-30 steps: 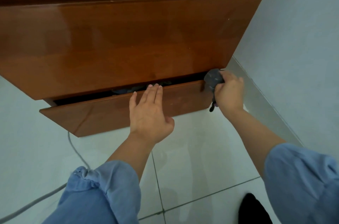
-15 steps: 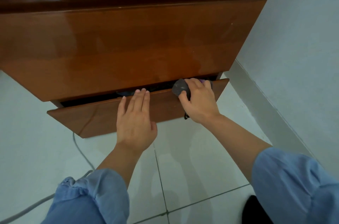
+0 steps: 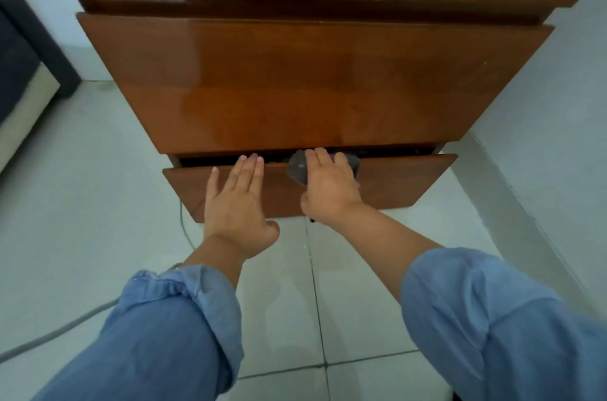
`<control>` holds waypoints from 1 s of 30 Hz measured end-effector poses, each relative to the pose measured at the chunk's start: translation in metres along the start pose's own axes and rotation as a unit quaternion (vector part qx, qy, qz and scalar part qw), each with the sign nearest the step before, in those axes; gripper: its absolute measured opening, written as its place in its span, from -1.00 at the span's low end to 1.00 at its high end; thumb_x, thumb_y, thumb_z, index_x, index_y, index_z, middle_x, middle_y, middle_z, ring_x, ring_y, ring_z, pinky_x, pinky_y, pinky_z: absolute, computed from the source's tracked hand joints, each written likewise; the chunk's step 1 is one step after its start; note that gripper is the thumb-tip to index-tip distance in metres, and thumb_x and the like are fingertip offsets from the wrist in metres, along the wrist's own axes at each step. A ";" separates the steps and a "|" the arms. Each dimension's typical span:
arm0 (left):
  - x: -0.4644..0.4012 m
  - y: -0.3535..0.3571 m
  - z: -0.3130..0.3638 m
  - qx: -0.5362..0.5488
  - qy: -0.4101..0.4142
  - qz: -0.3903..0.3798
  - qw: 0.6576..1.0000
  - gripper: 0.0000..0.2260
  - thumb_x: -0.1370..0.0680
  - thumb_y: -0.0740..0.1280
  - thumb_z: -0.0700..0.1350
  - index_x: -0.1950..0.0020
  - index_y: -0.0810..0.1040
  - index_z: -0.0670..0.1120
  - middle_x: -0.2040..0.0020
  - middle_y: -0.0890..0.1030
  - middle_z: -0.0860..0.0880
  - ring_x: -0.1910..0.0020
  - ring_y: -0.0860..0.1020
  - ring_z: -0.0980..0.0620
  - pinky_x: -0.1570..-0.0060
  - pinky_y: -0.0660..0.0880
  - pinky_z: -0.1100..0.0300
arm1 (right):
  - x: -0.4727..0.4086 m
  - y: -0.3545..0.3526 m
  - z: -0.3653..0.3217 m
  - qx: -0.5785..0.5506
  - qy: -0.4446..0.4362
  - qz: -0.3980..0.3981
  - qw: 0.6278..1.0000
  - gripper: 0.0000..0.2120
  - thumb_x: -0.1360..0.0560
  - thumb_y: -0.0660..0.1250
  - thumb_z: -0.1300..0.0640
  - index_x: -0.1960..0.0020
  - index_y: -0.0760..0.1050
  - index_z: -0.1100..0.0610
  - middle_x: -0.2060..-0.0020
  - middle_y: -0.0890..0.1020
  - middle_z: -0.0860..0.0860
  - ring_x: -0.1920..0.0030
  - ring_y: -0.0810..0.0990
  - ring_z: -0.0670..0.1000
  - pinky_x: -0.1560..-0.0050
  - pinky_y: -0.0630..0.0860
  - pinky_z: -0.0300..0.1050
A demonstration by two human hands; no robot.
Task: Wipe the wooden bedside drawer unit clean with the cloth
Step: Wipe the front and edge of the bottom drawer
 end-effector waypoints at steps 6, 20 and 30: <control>0.008 -0.018 -0.029 -0.010 0.002 0.052 0.999 -0.26 -0.42 0.26 0.01 -0.54 0.06 -0.11 -0.54 0.15 -0.04 -0.53 0.07 0.02 -0.48 -0.14 -0.05 | 0.000 -0.005 0.002 0.014 0.003 -0.020 1.000 -0.35 -0.49 0.25 0.12 -0.49 0.05 0.16 -0.39 0.26 0.08 -0.28 0.27 0.18 -0.23 0.32 0.04; 0.030 -0.002 -0.091 0.091 -0.052 0.038 0.994 -0.21 -0.39 0.26 -0.03 -0.56 -0.02 -0.07 -0.57 0.01 0.00 -0.54 -0.02 0.04 -0.48 -0.12 0.01 | -0.008 0.014 -0.107 -0.032 -0.015 0.005 0.999 -0.24 -0.47 0.32 0.11 -0.52 -0.03 0.14 -0.49 0.11 0.06 -0.39 0.16 0.21 -0.31 0.28 0.11; 0.039 0.008 -0.140 0.429 -0.258 0.025 0.865 -0.49 -0.47 0.26 -0.20 -0.43 0.32 -0.08 -0.41 0.40 -0.09 -0.38 0.35 -0.10 -0.26 0.30 0.12 | -0.015 0.024 -0.118 -0.023 -0.008 0.055 0.998 -0.27 -0.44 0.31 0.14 -0.50 0.02 0.14 -0.46 0.17 0.07 -0.34 0.22 0.19 -0.37 0.19 0.03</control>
Point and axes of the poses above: each hand's wrist, its own x-axis away from the middle knuckle, its own y-axis out of the palm, z = x × y, the point moved 8 cm from there along -x, towards the middle knuckle
